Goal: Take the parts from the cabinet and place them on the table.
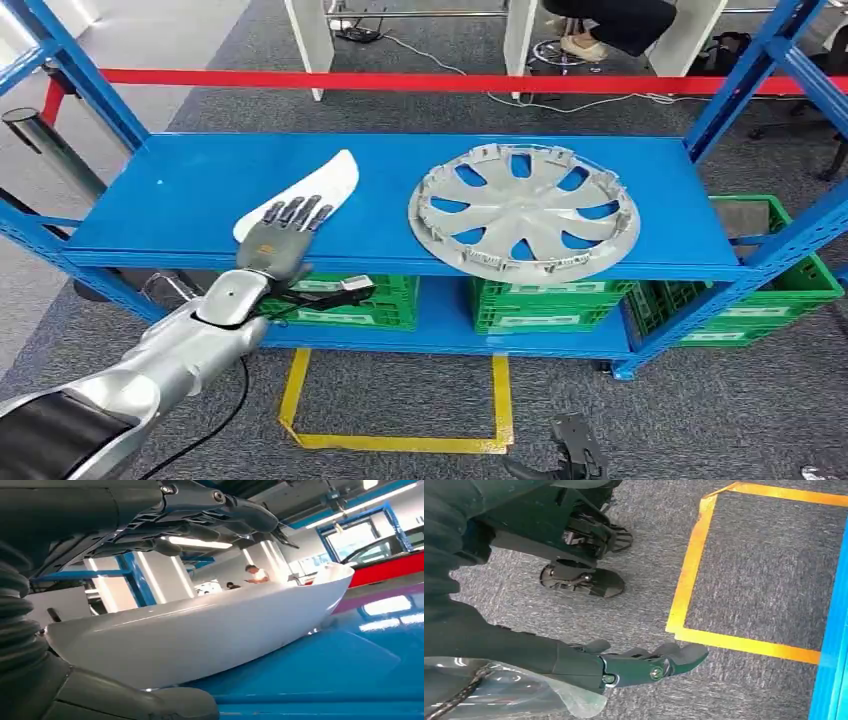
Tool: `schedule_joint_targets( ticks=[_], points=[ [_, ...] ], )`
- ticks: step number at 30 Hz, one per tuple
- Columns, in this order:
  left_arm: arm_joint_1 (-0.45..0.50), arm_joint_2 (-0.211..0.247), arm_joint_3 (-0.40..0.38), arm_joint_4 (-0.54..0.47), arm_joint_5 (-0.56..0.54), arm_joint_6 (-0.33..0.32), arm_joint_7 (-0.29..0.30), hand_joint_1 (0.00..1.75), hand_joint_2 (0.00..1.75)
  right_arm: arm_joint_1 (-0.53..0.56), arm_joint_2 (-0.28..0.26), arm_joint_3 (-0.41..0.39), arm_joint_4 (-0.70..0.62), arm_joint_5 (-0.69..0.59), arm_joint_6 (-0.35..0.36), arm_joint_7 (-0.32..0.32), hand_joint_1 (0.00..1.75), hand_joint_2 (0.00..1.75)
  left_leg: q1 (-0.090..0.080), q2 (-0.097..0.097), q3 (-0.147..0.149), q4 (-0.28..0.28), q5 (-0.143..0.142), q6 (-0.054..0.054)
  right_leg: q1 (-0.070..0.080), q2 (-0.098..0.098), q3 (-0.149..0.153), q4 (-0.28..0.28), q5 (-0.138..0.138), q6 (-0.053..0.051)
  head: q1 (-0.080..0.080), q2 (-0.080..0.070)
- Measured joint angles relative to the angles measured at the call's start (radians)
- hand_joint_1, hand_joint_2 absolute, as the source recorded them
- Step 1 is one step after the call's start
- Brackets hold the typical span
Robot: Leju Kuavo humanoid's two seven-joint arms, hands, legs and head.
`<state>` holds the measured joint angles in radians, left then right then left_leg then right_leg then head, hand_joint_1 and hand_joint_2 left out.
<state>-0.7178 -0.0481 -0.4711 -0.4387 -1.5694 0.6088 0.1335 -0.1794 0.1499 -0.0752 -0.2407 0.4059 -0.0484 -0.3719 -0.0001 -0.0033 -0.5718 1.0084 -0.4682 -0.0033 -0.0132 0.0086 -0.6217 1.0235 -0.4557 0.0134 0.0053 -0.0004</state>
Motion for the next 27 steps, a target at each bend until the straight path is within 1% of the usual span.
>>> schedule_joint_targets(
  ticks=[8, 13, 16, 21, 22, 23, 25, 27],
  points=[
    [-0.001, 0.002, -0.005, 0.003, 0.000, -0.002, 0.002, 0.00, 1.75, 0.000, 0.000, -0.002, 0.000, 0.000, 0.000, 0.000, 0.00, 1.75, 0.000, 0.000, 0.000, 0.000, 0.000, 0.000, 0.000, 0.000, 0.000, 0.000, 0.000, 0.000, 0.000, 0.000],
    [-0.005, 0.009, 0.000, 0.006, 0.016, -0.024, 0.006, 0.00, 1.75, 0.002, 0.000, -0.003, 0.000, 0.000, 0.000, -0.003, 0.00, 1.75, 0.000, 0.000, 0.000, 0.000, 0.000, 0.000, 0.000, 0.000, 0.000, 0.000, 0.000, 0.000, 0.000, 0.000],
    [-0.007, 0.012, 0.012, 0.010, 0.026, -0.039, -0.004, 0.00, 1.75, 0.003, 0.000, -0.004, 0.000, 0.000, 0.000, -0.003, 0.00, 1.75, 0.000, 0.000, 0.000, 0.000, 0.000, 0.000, 0.000, 0.000, 0.000, 0.000, 0.000, 0.000, 0.000, 0.000],
    [-0.008, 0.013, 0.014, 0.011, 0.030, -0.044, -0.007, 0.00, 1.75, 0.003, 0.000, -0.004, 0.000, 0.000, 0.000, -0.003, 0.00, 1.75, 0.000, 0.000, 0.000, 0.000, 0.000, 0.000, 0.000, 0.000, 0.000, 0.000, 0.000, 0.000, 0.000, 0.000],
    [-0.010, 0.013, 0.019, 0.013, 0.034, -0.059, -0.010, 0.00, 1.75, 0.003, 0.000, -0.004, 0.000, 0.000, 0.000, -0.003, 0.00, 1.75, 0.000, 0.000, 0.000, 0.000, 0.000, 0.000, 0.000, 0.000, 0.000, 0.000, 0.000, 0.000, 0.000, 0.000],
    [-0.016, 0.013, 0.034, 0.021, 0.043, -0.143, -0.003, 0.00, 1.75, 0.003, 0.000, -0.004, 0.000, 0.000, 0.006, -0.003, 0.00, 1.75, 0.000, 0.000, 0.000, 0.000, 0.000, 0.000, 0.000, 0.000, 0.000, 0.000, 0.000, 0.000, 0.000, 0.000],
    [-0.018, 0.014, 0.041, 0.025, 0.045, -0.183, 0.007, 0.00, 1.75, 0.003, 0.000, -0.004, 0.000, -0.001, 0.006, -0.003, 0.00, 1.75, 0.000, 0.000, 0.000, 0.000, 0.000, 0.000, 0.000, 0.000, 0.000, 0.000, 0.000, 0.000, 0.000, 0.000],
    [-0.021, 0.016, 0.048, 0.029, 0.045, -0.205, 0.016, 0.00, 1.75, 0.003, 0.000, -0.005, 0.000, -0.002, 0.006, -0.003, 0.00, 1.75, 0.000, 0.000, 0.000, 0.000, 0.000, 0.000, 0.000, 0.000, 0.000, 0.000, 0.000, 0.000, 0.000, 0.000]
  ],
)
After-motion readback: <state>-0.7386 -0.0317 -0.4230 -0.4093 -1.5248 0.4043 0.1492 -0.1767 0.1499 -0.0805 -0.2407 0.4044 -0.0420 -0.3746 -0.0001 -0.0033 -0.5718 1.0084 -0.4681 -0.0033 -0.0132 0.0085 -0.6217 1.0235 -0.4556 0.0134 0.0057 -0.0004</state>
